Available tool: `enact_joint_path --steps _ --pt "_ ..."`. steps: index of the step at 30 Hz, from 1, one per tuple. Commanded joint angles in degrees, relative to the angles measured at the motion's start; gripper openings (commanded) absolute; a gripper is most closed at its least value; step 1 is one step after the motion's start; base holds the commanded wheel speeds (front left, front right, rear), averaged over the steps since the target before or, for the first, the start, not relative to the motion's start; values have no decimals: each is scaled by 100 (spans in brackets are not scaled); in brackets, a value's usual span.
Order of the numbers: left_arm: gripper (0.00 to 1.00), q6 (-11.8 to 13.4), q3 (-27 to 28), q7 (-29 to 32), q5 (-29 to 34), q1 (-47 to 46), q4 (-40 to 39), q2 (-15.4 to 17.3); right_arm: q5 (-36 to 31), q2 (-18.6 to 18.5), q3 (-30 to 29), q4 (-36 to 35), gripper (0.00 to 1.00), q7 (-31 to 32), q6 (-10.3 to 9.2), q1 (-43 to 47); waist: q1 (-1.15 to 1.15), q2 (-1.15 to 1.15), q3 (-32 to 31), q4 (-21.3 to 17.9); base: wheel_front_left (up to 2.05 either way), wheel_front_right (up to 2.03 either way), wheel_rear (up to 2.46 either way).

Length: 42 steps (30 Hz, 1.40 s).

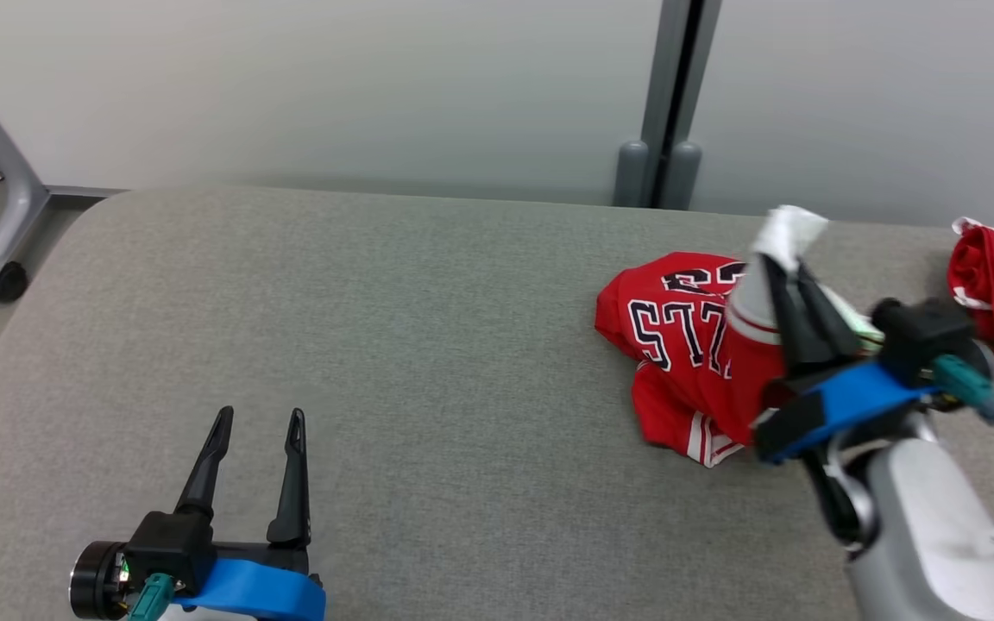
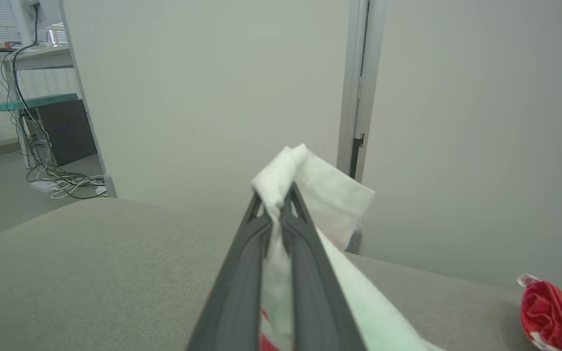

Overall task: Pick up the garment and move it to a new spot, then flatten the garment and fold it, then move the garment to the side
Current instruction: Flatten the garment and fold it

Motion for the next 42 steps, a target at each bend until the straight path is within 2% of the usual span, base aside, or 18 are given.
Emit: enact_joint_path --steps 1,5,10,21,22,30,31,32,38,42 --pt "100 -12 8 -15 -32 -34 -2 2 54 98 149 113 0 -67 2 -169 0 0 11 70 0 0 0" --pt "100 -12 -50 -15 -32 -49 27 -9 157 347 686 581 0 -172 3 -562 0 0 6 290 0 0 0" --pt "100 -12 -99 -15 -76 -80 28 -27 390 471 1245 1213 0 -312 3 -1093 0 0 46 584 0 0 0" --pt "100 -12 -284 -15 -166 -235 126 -40 1962 479 3181 2019 0 -589 3 -2372 0 0 274 1017 0 0 0" --pt "100 -12 -284 -15 -166 -235 126 -40 1962 479 3181 2019 0 -589 3 -2372 0 0 274 1017 0 0 0" --pt "100 39 -419 -15 -289 -341 162 -44 2927 478 4247 2262 0 -697 3 -2973 0 0 385 1077 0 0 0" --pt "100 40 -443 -15 -296 -367 172 -45 3004 477 4362 2315 24 -700 3 -3011 0 0 398 1073 0 0 0" --pt "100 47 -465 -15 -318 -392 180 -45 3079 478 4482 2390 100 -701 3 -3052 0 0 410 1066 0 0 0" --pt "100 124 -506 -15 -385 -455 176 -44 3321 474 4978 2820 100 -727 2 -3108 0 0 447 916 0 0 0" --pt "100 131 -483 -15 -362 -429 177 -41 3293 481 4983 3014 100 -743 2 -3000 0 0 452 720 0 0 0"
